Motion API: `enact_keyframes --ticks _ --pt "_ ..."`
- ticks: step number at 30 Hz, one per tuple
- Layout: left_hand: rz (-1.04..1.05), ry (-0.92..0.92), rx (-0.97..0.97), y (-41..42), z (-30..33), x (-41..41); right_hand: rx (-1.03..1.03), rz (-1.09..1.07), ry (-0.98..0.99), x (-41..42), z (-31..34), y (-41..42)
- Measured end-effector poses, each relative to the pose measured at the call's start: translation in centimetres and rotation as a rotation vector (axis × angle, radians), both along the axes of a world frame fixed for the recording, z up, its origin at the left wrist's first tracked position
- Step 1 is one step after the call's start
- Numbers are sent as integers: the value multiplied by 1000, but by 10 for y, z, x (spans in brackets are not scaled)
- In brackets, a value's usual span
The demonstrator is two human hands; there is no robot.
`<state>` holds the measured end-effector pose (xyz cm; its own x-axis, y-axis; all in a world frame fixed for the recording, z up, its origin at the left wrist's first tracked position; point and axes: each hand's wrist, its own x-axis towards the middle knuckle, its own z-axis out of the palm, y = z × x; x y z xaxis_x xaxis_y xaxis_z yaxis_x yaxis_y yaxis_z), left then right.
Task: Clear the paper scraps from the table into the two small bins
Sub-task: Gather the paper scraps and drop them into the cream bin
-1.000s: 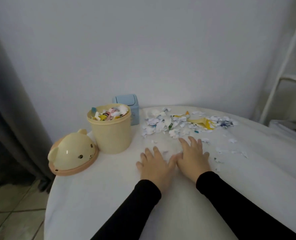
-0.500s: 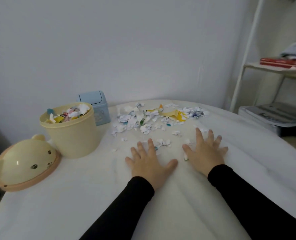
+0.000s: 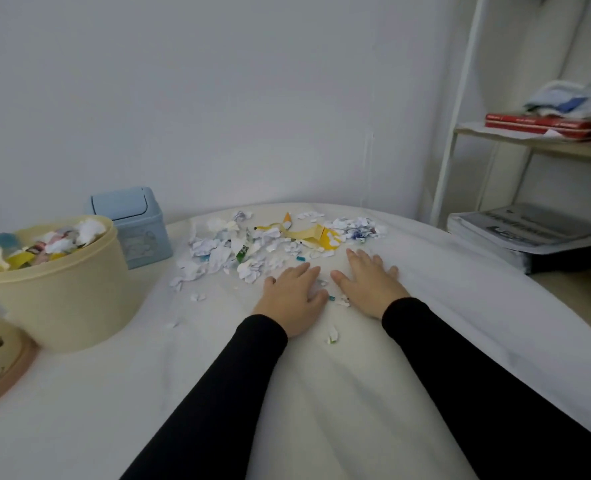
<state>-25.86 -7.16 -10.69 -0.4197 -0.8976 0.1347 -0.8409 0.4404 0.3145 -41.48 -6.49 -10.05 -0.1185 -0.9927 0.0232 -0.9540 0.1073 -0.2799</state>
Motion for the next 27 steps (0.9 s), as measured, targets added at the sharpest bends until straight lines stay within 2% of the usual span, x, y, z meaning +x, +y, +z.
enact_keyframes --ticks 4,7,12,14,16,19,21,24,27 --pt "-89 152 -59 -4 3 6 -74 192 -187 1 1 7" --pt "-76 193 -73 4 3 16 -153 231 -364 10 -5 17" --pt "-26 263 -156 33 6 45 -270 278 -434 31 -6 41" --pt "94 276 -210 44 6 56 -253 153 -256 44 -8 50" --pt "312 221 -236 53 7 66 -115 -5 -83 58 -9 56" --pt "658 98 -100 58 3 81 -32 -53 -91 71 -12 56" --pt "751 76 57 56 -2 88 -32 -49 -112 72 -13 51" --pt "607 35 48 53 -5 81 -60 73 -142 76 -10 49" --pt "330 144 -9 62 0 62 -253 155 -396 79 -4 54"
